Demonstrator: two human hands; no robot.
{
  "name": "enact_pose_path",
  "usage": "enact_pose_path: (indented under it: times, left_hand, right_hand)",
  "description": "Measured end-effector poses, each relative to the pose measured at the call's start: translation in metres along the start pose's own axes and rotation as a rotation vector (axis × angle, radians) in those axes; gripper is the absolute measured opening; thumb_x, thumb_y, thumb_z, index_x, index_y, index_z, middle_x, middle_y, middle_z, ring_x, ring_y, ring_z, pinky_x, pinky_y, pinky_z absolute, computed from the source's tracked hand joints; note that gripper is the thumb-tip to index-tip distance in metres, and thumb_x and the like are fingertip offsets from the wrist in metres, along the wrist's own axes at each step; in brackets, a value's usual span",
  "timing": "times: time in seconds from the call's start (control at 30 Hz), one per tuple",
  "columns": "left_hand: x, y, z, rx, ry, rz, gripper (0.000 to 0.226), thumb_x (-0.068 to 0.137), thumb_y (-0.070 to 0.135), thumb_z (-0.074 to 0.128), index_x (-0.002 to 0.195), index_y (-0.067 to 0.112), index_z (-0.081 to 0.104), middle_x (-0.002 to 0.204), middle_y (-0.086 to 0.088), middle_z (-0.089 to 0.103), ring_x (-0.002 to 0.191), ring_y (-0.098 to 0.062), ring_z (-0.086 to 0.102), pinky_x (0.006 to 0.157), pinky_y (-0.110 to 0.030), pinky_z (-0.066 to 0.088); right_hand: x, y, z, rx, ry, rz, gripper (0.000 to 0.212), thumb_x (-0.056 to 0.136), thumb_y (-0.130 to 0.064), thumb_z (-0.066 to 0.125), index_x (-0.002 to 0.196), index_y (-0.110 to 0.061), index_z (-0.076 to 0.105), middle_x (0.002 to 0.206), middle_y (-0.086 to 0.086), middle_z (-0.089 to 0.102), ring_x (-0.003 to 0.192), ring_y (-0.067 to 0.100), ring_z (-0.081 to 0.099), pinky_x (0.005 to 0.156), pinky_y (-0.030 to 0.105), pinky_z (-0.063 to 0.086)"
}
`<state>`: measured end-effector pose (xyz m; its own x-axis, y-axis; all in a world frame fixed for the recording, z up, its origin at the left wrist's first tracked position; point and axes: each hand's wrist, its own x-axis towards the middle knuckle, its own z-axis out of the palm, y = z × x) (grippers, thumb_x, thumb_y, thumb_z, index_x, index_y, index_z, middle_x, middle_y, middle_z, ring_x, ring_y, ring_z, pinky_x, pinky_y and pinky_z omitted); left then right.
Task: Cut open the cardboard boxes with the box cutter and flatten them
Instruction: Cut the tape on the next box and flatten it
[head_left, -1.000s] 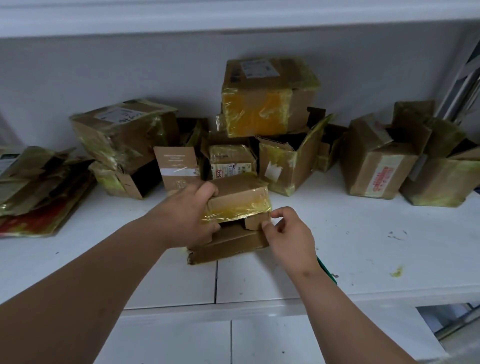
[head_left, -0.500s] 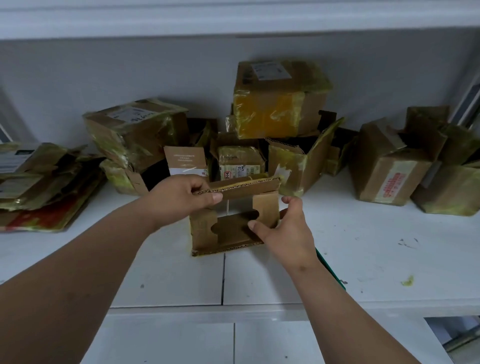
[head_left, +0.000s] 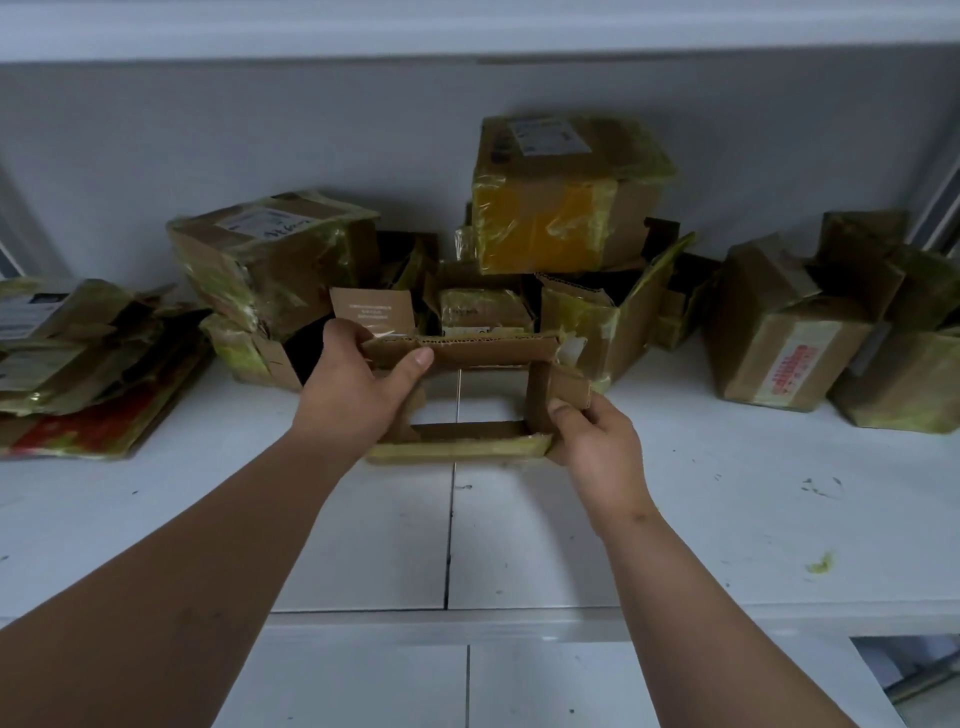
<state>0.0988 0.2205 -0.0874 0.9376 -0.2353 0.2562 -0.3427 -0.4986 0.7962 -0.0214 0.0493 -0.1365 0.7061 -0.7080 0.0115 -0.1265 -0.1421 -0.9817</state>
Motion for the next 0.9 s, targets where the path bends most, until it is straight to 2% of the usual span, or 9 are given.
enact_pose_path:
  times: [0.13,0.27,0.33,0.5,0.57,0.67,0.77,0.83,0.9]
  left_hand:
    - [-0.001,-0.007,0.006,0.103,-0.029,0.028,0.087,0.072,0.048,0.081,0.133,0.021,0.025,0.132,-0.01,0.051,0.114,-0.026,0.056,0.092,-0.043,0.051]
    - [0.0,-0.005,0.006,0.261,-0.02,0.036,0.099,0.068,0.037,0.087,0.14,0.021,0.021,0.142,-0.008,0.038,0.124,-0.028,0.047,0.097,-0.043,0.047]
    - [0.001,-0.002,0.004,0.303,-0.05,0.03,0.096,0.07,0.036,0.085,0.139,0.024,0.02,0.138,-0.009,0.041,0.117,-0.027,0.052,0.092,-0.04,0.049]
    - [0.002,0.005,-0.011,0.364,-0.176,0.047,0.079,0.078,0.034,0.076,0.138,0.027,0.024,0.107,-0.005,0.061,0.078,-0.016,0.062,0.062,-0.028,0.048]
    - [0.001,0.009,-0.019,0.324,-0.24,0.071,0.07,0.083,0.028,0.071,0.14,0.025,0.031,0.108,0.0,0.063,0.08,-0.016,0.063,0.064,-0.026,0.049]
    - [0.0,0.011,-0.029,0.222,-0.339,0.096,0.048,0.093,0.018,0.056,0.139,0.025,0.044,0.124,0.003,0.061,0.097,-0.015,0.057,0.077,-0.025,0.043]
    - [0.0,0.01,-0.039,0.126,-0.317,0.115,0.032,0.098,0.016,0.046,0.121,0.031,0.063,0.118,0.003,0.063,0.108,-0.018,0.056,0.083,-0.023,0.045]
    - [-0.001,0.013,-0.046,0.089,-0.307,0.127,0.032,0.099,0.014,0.045,0.113,0.036,0.065,0.114,0.007,0.062,0.107,-0.013,0.054,0.08,-0.013,0.041]
    - [-0.001,0.017,-0.054,0.1,-0.292,0.157,0.034,0.1,0.016,0.044,0.116,0.037,0.066,0.11,0.011,0.061,0.098,-0.01,0.056,0.079,-0.013,0.04]
  right_hand:
    - [-0.003,0.001,0.001,0.134,-0.008,0.038,0.017,0.1,-0.027,0.053,0.102,-0.025,0.071,0.097,-0.007,0.072,0.096,0.015,0.064,0.083,0.028,0.048]
    - [-0.005,-0.001,0.002,0.233,-0.004,0.083,0.018,0.1,-0.025,0.055,0.094,-0.023,0.071,0.096,-0.003,0.074,0.094,0.015,0.067,0.076,0.023,0.046]
    - [-0.006,-0.002,0.001,0.265,-0.005,0.103,0.018,0.101,-0.024,0.055,0.092,-0.023,0.07,0.095,-0.004,0.074,0.092,0.014,0.067,0.072,0.02,0.045]
    - [-0.009,-0.002,-0.002,0.363,-0.025,0.139,0.017,0.101,-0.025,0.055,0.088,-0.027,0.065,0.087,-0.013,0.069,0.084,0.002,0.06,0.07,0.016,0.04]
    - [-0.008,-0.001,-0.003,0.408,0.0,0.156,0.017,0.101,-0.025,0.055,0.085,-0.028,0.062,0.088,-0.012,0.066,0.086,0.004,0.059,0.081,0.02,0.045]
    - [-0.008,-0.001,-0.003,0.502,0.034,0.195,0.012,0.1,-0.025,0.057,0.09,-0.025,0.065,0.096,-0.003,0.07,0.098,0.018,0.063,0.102,0.039,0.047]
    - [-0.009,-0.001,0.0,0.605,-0.003,0.257,0.013,0.099,-0.02,0.058,0.109,-0.018,0.065,0.11,0.007,0.071,0.103,0.024,0.065,0.098,0.042,0.052]
    - [-0.009,0.003,0.002,0.704,-0.061,0.286,0.022,0.098,-0.012,0.057,0.12,-0.015,0.061,0.115,0.01,0.07,0.101,0.025,0.066,0.088,0.038,0.054]
    - [-0.012,0.006,0.003,0.799,-0.14,0.298,0.032,0.097,-0.005,0.054,0.128,-0.013,0.056,0.113,0.011,0.07,0.098,0.025,0.066,0.081,0.034,0.053]
